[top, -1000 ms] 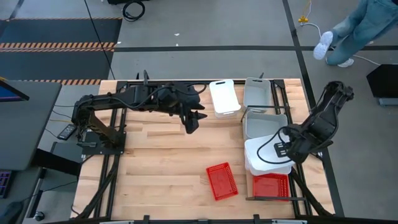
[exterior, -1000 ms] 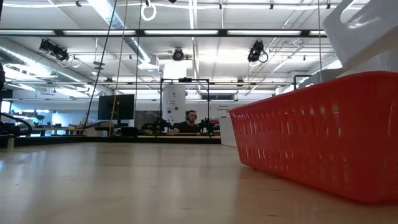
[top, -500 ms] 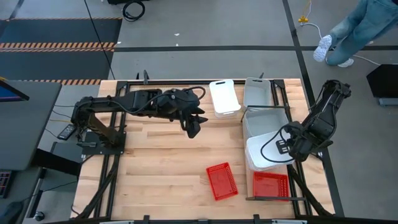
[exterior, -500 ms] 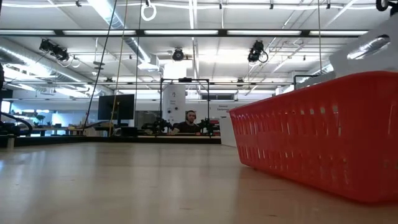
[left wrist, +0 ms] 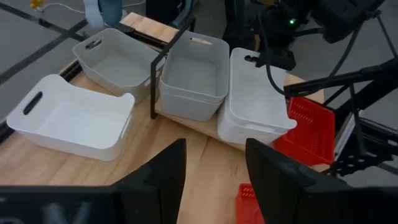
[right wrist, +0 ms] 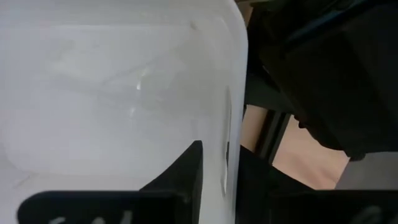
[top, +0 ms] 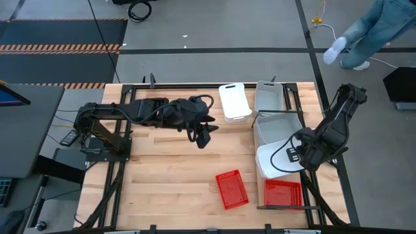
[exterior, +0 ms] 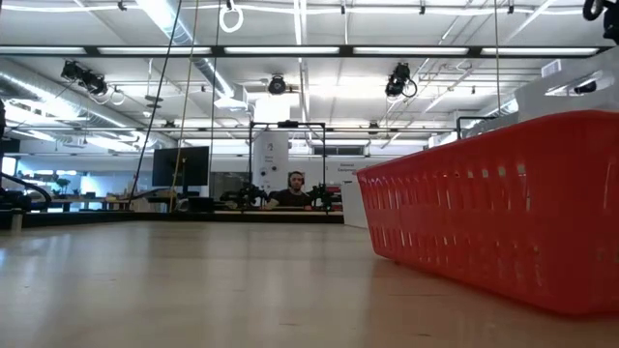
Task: Stack baskets on shelf by color
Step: Stack the left white bin on top of the white bin on the shelf, then adjust the bins
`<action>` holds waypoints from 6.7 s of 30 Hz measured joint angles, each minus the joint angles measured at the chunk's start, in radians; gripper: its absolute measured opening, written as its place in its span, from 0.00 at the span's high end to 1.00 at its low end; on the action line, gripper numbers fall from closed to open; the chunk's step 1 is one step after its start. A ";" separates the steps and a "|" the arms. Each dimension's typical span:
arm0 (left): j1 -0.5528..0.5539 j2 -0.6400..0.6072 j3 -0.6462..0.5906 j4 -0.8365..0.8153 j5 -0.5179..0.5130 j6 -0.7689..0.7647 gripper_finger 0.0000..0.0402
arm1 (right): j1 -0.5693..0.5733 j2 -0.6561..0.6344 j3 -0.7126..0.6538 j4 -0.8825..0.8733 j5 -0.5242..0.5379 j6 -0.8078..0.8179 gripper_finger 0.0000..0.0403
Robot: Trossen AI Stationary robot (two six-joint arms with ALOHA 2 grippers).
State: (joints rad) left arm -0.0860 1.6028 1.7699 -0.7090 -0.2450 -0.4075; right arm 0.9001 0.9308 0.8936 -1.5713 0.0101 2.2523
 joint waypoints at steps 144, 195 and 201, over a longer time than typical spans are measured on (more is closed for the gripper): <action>0.108 -0.133 0.000 -0.023 0.310 0.037 0.57 | -0.923 0.476 0.200 0.482 -0.028 -0.733 0.39; 0.108 -0.146 0.001 -0.002 0.506 0.157 0.57 | -0.945 0.474 0.201 0.366 0.099 -0.475 0.92; 0.108 -0.157 0.001 0.000 0.505 0.165 0.57 | -0.948 0.474 0.201 0.373 0.094 -0.533 0.93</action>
State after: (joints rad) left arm 0.0219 1.4456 1.7710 -0.7086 0.2604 -0.2428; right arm -0.0483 1.4048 1.0950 -1.1980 0.1036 1.7194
